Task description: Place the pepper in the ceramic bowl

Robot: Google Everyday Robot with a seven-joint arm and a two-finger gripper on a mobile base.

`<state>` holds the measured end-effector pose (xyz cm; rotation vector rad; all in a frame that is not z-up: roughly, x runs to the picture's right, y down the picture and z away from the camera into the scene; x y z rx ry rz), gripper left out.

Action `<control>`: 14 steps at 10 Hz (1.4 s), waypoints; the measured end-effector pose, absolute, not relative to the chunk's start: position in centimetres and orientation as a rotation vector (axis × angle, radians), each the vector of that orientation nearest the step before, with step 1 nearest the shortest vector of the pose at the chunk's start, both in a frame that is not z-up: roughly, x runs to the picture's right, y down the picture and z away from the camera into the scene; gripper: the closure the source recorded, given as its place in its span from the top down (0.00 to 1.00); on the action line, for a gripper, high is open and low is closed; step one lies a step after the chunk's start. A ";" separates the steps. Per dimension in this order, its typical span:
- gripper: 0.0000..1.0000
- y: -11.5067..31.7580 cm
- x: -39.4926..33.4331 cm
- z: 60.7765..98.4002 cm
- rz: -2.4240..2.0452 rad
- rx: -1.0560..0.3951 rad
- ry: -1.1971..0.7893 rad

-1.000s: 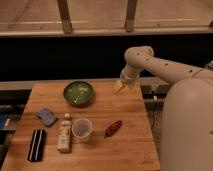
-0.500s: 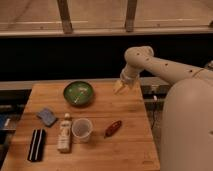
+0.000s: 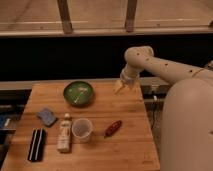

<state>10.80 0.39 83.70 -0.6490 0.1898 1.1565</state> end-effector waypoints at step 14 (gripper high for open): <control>0.64 16.4 9.4 83.2 1.166 -0.822 0.508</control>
